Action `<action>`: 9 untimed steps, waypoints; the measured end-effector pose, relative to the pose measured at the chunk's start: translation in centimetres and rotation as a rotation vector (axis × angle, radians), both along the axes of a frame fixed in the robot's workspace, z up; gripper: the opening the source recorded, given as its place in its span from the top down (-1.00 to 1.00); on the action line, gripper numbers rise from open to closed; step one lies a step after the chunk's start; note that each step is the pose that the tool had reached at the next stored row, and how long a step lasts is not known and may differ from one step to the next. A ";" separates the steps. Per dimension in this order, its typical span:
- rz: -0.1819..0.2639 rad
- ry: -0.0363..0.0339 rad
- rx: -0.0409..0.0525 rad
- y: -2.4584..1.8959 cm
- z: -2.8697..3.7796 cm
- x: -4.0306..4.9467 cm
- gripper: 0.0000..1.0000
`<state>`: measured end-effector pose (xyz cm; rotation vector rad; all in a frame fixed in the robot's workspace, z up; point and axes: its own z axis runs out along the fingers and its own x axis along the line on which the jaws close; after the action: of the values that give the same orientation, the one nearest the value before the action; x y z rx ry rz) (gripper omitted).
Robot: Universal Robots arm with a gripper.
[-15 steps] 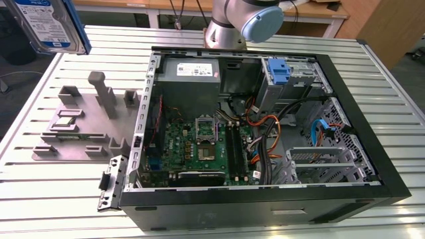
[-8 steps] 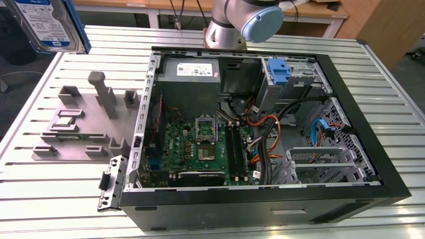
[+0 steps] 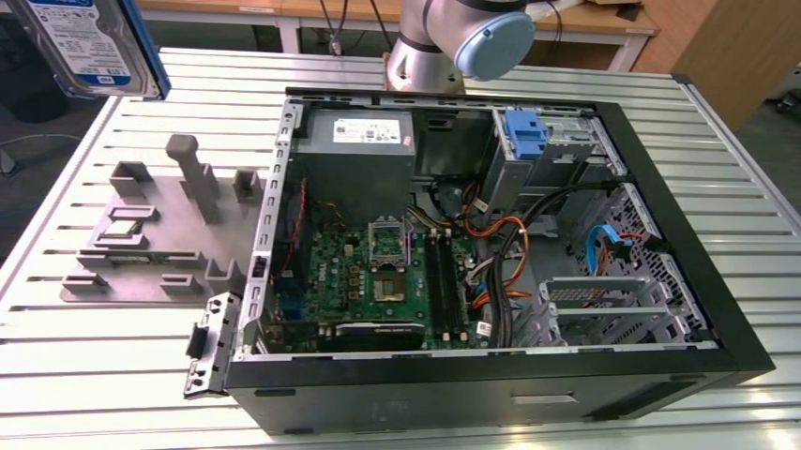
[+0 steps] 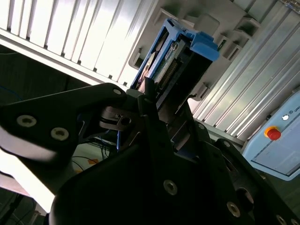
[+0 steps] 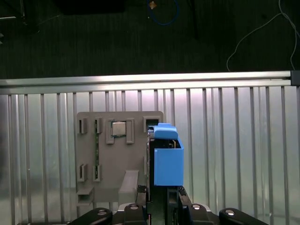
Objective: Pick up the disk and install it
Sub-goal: 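Pick up the disk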
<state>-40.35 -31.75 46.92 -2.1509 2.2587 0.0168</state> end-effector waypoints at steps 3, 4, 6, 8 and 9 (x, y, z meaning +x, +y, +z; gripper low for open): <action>0.000 0.0001 0.0000 0.00 0.01 0.00 0.31; 0.000 0.0002 -0.0001 0.00 0.04 0.00 0.31; 0.000 0.0001 0.0000 0.00 0.12 0.00 0.31; 0.000 0.0001 -0.0001 0.00 0.12 0.00 0.31; 0.000 0.0001 -0.0001 0.00 0.28 0.00 0.31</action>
<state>-40.35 -31.76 47.20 -2.1510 2.2587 0.0168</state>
